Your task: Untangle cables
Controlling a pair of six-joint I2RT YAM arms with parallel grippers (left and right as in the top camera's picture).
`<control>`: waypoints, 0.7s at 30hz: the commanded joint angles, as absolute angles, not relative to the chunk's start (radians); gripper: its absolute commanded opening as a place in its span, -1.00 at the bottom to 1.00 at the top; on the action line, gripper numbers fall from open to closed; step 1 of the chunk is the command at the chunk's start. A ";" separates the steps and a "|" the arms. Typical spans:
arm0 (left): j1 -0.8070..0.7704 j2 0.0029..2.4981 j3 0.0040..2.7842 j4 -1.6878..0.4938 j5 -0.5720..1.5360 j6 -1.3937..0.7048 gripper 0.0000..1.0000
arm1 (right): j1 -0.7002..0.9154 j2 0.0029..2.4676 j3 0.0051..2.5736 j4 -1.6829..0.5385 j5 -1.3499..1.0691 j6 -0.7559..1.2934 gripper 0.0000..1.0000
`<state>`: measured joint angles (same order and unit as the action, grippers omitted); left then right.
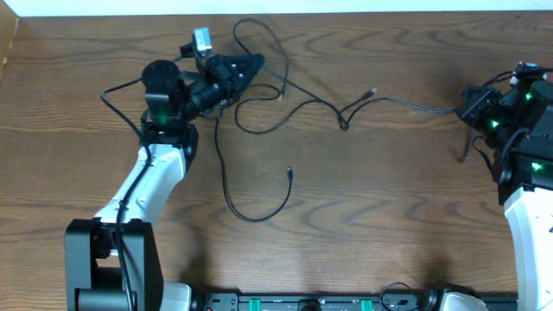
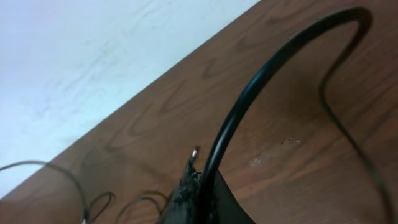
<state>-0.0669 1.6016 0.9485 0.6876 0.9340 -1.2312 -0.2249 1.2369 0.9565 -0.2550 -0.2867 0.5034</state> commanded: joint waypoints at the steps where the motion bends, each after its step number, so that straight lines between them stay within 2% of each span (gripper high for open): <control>1: -0.071 1.587 0.952 0.697 0.999 -1.235 -0.85 | -0.203 1.236 0.966 -0.254 -0.264 0.448 -0.98; 12: -0.071 1.587 0.952 0.682 1.052 -1.236 -0.85 | -0.176 1.236 0.966 -0.263 -0.284 0.447 -0.98; 16: -0.071 1.587 0.952 0.682 1.062 -1.236 -0.85 | -0.133 1.236 0.966 -0.276 -0.260 0.379 -0.97; 18: -0.071 1.587 0.952 0.682 1.068 -1.236 -0.85 | -0.107 1.236 0.966 -0.286 -0.194 0.377 -0.81; 21: -0.072 1.587 0.952 0.679 1.077 -1.236 -0.85 | -0.082 1.236 0.966 -0.289 -0.179 0.377 -0.17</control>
